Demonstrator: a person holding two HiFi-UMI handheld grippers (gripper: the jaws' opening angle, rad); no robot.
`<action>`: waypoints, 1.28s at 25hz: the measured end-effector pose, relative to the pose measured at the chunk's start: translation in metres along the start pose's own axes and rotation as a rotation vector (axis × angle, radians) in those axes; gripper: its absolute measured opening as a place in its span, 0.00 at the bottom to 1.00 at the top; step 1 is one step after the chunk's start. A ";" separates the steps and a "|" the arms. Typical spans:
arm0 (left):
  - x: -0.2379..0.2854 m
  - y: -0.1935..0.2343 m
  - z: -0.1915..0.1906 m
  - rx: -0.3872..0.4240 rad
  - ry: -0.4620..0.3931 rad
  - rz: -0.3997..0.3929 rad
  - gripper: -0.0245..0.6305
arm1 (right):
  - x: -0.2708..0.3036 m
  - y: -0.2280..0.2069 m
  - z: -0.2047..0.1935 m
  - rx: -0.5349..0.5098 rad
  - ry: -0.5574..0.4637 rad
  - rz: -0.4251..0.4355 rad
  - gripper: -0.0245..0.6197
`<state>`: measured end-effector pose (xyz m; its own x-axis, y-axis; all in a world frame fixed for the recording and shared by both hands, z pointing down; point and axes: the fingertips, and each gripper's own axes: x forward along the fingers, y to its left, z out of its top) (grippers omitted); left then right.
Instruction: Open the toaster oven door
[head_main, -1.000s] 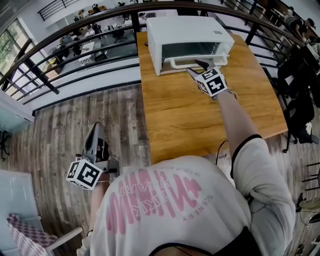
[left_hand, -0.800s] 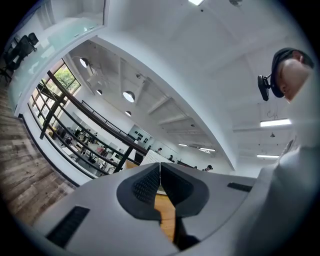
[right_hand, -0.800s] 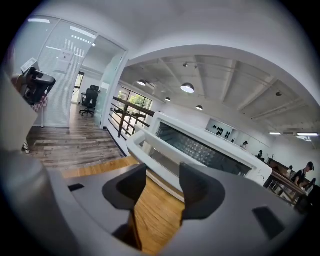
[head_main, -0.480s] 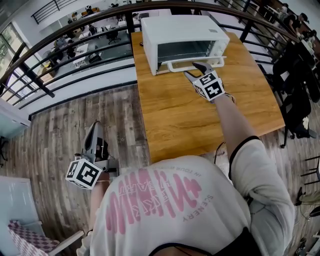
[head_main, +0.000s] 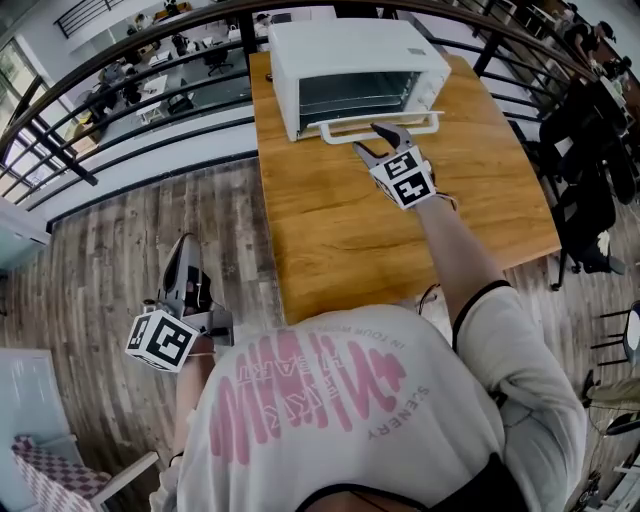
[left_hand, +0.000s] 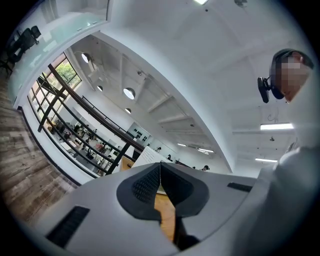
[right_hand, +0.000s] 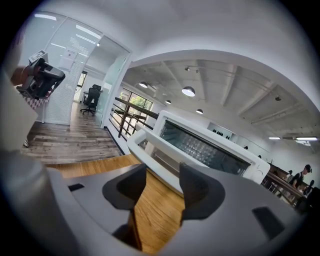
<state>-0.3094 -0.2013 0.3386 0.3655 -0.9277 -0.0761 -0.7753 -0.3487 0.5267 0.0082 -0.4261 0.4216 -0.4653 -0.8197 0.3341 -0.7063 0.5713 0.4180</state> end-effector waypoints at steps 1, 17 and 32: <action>0.003 -0.003 -0.001 -0.003 -0.003 0.003 0.07 | 0.000 0.001 -0.001 -0.004 -0.005 -0.001 0.36; 0.023 -0.023 -0.010 -0.009 -0.031 0.054 0.07 | -0.011 0.018 -0.010 -0.023 -0.065 -0.012 0.35; 0.026 -0.034 -0.015 0.010 -0.016 0.074 0.07 | -0.017 0.030 -0.026 -0.020 -0.084 0.002 0.35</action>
<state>-0.2658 -0.2111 0.3315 0.2984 -0.9531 -0.0509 -0.8049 -0.2799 0.5232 0.0090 -0.3937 0.4505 -0.5102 -0.8188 0.2632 -0.6950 0.5727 0.4346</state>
